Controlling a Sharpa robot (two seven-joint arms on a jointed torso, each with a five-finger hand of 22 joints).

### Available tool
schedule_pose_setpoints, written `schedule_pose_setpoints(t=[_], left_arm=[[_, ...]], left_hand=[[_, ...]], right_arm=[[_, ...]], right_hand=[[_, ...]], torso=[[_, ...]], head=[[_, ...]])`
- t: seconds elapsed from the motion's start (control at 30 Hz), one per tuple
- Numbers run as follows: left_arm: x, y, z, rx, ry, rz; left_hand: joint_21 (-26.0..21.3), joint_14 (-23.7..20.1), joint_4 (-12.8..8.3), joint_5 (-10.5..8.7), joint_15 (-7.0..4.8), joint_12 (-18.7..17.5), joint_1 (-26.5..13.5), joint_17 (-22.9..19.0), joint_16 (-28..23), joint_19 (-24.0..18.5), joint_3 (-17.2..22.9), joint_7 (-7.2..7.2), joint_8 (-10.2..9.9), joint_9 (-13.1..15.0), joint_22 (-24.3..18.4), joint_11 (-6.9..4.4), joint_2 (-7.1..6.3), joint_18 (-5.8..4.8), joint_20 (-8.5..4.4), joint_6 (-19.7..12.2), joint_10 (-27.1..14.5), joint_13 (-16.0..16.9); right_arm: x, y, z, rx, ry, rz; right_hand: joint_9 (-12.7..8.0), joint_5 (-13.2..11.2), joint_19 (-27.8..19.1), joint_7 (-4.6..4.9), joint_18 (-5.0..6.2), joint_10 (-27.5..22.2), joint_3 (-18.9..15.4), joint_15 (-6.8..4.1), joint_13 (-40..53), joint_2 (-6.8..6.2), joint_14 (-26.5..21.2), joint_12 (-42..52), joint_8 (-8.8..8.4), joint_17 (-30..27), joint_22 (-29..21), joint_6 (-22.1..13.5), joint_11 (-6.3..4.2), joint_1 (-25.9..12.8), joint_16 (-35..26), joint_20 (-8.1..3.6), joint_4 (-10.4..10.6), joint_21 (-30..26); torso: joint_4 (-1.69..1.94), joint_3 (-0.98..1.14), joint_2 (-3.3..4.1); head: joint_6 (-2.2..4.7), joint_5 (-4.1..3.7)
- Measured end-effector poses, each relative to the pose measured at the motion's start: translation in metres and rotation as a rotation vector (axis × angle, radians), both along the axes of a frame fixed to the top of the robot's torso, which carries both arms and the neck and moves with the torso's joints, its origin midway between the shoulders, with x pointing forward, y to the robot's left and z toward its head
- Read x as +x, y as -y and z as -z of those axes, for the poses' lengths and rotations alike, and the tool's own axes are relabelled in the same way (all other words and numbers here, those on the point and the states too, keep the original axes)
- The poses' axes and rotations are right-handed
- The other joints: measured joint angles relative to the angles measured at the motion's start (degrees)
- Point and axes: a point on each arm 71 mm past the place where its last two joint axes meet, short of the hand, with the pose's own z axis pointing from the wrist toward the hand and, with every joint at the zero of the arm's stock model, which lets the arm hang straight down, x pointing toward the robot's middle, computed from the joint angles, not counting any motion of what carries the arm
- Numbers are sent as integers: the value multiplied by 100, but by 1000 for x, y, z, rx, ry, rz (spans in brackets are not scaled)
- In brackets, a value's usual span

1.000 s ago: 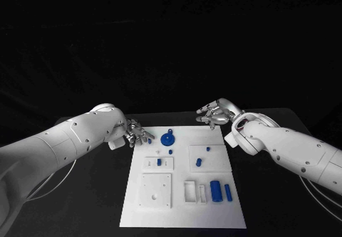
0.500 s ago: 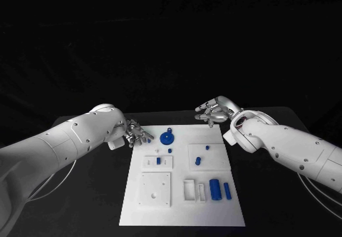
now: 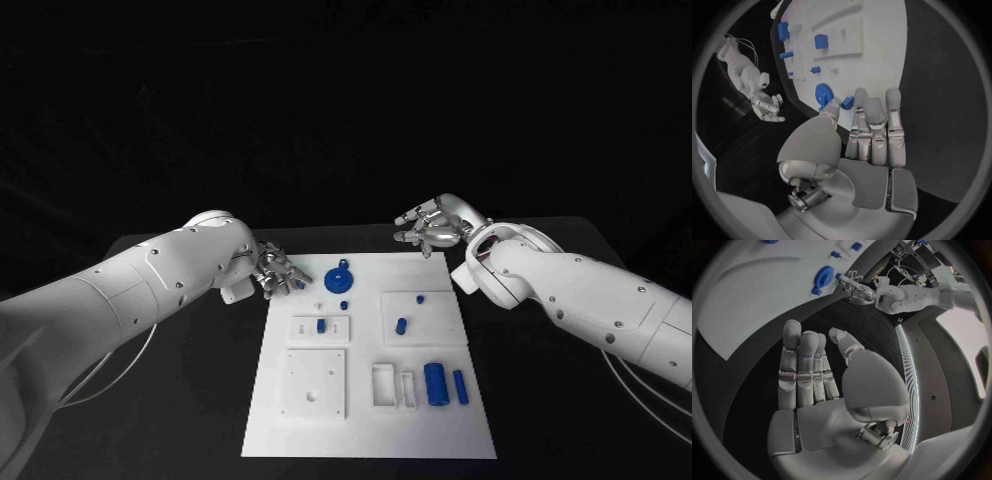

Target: Assemble the parts on the task board

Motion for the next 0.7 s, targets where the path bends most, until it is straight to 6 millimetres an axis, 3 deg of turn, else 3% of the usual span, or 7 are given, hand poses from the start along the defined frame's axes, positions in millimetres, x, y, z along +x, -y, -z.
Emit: schedule_pose_setpoints(t=[0.53,0.7], left_arm=[[0,3,-1,-30,-4,9],[0,3,-1,-38,-4,12]], left_hand=[[-61,-21,-328,85,21,-140,370,0,0,0,249,1,-1,-132,84,20,413,0,0,-82,-20,-95],[-82,-20,-451,128,21,-141,438,0,26,0,340,-9,-11,-93,106,20,482,0,0,-72,-19,-110]], right_arm=[[0,0,0,0,-1,2],[1,1,0,-1,-1,3]], right_hand=[[0,0,0,0,0,9,3,0,18,0,0,1,0,-5,38,0,9,0,27,0,35,-37],[0,0,0,0,0,9,2,0,18,0,0,1,0,-5,38,0,9,0,26,0,34,-37]], torso=[[3,7,3],[2,7,3]], head=[[4,-5],[6,-3]])
